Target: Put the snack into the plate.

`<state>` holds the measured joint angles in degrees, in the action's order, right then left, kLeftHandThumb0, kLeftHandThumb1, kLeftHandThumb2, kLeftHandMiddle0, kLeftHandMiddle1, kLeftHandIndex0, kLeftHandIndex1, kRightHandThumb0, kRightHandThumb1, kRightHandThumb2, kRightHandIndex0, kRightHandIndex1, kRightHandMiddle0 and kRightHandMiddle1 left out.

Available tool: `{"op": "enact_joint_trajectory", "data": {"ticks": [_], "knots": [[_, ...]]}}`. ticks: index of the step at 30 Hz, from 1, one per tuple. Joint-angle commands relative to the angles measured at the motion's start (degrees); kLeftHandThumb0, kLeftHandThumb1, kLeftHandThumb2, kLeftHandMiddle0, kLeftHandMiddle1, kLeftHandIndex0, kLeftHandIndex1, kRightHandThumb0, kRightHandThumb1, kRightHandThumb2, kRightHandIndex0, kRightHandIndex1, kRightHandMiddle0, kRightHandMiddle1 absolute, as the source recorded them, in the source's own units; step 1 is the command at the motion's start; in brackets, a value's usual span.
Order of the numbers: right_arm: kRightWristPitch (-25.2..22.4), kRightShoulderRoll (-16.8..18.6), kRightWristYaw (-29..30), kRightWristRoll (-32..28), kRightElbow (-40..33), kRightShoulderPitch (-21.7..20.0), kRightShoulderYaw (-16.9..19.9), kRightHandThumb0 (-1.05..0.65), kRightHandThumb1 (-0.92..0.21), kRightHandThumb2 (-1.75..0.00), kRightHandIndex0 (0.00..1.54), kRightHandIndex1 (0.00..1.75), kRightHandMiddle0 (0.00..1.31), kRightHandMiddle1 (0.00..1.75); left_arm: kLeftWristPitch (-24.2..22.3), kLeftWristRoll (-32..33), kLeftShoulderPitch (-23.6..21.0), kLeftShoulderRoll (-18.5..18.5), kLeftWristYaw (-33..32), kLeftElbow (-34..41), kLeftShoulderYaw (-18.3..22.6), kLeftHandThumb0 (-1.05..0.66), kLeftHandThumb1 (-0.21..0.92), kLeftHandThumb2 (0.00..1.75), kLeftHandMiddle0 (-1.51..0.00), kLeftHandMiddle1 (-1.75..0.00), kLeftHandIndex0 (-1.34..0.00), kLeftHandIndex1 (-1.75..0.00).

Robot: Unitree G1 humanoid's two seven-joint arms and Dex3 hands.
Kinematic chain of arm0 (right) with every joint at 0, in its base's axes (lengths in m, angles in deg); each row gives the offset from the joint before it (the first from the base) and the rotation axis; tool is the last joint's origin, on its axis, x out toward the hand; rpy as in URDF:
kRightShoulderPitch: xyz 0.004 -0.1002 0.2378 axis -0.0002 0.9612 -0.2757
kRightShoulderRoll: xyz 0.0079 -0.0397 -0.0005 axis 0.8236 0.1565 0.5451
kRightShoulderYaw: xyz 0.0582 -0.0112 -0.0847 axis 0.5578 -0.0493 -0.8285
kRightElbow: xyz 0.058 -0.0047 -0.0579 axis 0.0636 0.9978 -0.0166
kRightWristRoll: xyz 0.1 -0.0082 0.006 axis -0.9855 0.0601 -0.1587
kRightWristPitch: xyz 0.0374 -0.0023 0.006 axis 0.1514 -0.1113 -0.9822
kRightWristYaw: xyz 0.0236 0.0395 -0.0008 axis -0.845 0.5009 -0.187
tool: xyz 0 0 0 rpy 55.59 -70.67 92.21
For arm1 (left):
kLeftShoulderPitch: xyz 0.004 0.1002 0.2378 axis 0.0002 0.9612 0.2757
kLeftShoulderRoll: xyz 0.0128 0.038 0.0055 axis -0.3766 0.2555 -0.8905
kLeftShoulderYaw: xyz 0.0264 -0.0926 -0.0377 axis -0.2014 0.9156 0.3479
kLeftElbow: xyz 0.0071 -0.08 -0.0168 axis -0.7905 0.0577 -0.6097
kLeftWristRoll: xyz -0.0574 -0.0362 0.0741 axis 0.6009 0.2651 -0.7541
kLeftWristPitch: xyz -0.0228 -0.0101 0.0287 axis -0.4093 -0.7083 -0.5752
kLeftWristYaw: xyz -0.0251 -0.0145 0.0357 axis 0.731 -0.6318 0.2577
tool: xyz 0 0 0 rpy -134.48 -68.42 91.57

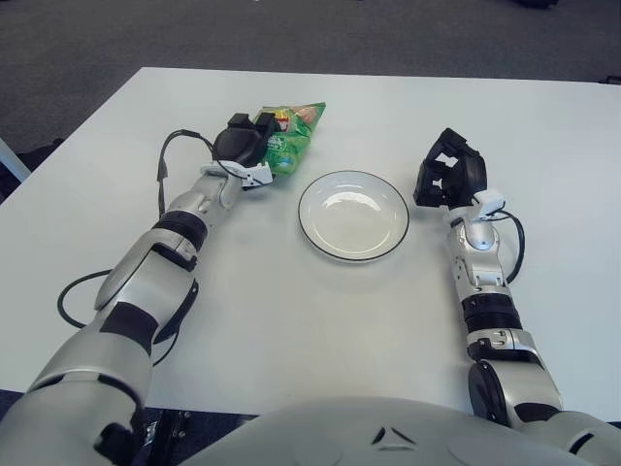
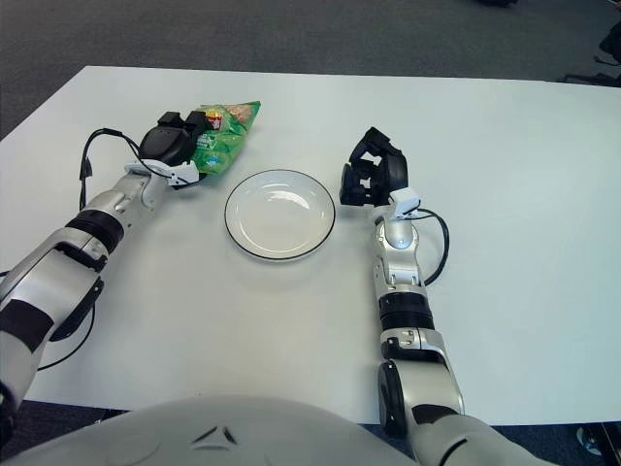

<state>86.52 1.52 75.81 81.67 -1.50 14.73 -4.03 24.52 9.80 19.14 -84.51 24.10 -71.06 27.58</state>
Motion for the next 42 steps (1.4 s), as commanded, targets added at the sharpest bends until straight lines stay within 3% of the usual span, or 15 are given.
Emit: {"op": "enact_joint_trajectory", "data": {"ticks": [1,4,7,12,16,28,42], "knots": [[-0.4,1.5,0.3,-0.2,4.1,7.0,0.3,-0.56,-0.12,-1.56,1.33,1.75,0.78,1.75,0.8,-0.8,4.3,-2.3,0.8,0.4,-0.2,0.00,-0.06,1.67,-0.92,-1.56,-0.70,-1.75],[-0.1,1.5,0.3,-0.2,4.5,6.8,0.3,-0.56,-0.12,-1.56,1.33,1.75,0.78,1.75,3.0,-0.5,5.1,-4.8,-0.9,3.1,0.9,0.00,-0.06,1.68,-0.92,-1.57,-0.70,-1.75],[-0.1,1.5,0.3,-0.1,4.8,6.7,0.3,-0.56,-0.12,-1.56,1.33,1.75,0.78,1.75,5.6,1.4,7.8,-8.4,-2.0,11.3,4.5,0.00,-0.04,1.67,-0.91,-1.58,-0.68,-1.75],[0.0,1.3,-0.1,-0.4,5.7,6.1,0.5,-0.56,-0.13,-1.55,1.34,1.75,0.77,1.75,5.5,2.6,11.3,-10.1,-1.8,22.8,8.9,0.00,-0.02,1.65,-0.90,-1.59,-0.65,-1.75],[0.4,1.2,-0.7,-0.7,6.4,5.8,0.6,-0.55,-0.14,-1.53,1.34,1.75,0.76,1.75,5.0,3.5,13.7,-9.8,-1.3,29.9,11.7,0.00,-0.01,1.64,-0.90,-1.59,-0.64,-1.75],[0.2,0.6,-2.0,-1.4,9.0,4.1,1.5,-0.55,-0.15,-1.52,1.34,1.75,0.75,1.75,5.9,3.3,16.3,-5.6,-3.8,38.0,16.0,0.00,0.00,1.66,-0.88,-1.66,-0.63,-1.75],[-2.1,0.3,-1.6,-1.0,9.5,3.2,2.1,-0.55,-0.16,-1.51,1.33,1.75,0.75,1.75,13.1,5.7,19.0,-4.4,-0.3,44.2,17.8,0.00,0.00,1.66,-0.87,-1.67,-0.62,-1.75]]}}
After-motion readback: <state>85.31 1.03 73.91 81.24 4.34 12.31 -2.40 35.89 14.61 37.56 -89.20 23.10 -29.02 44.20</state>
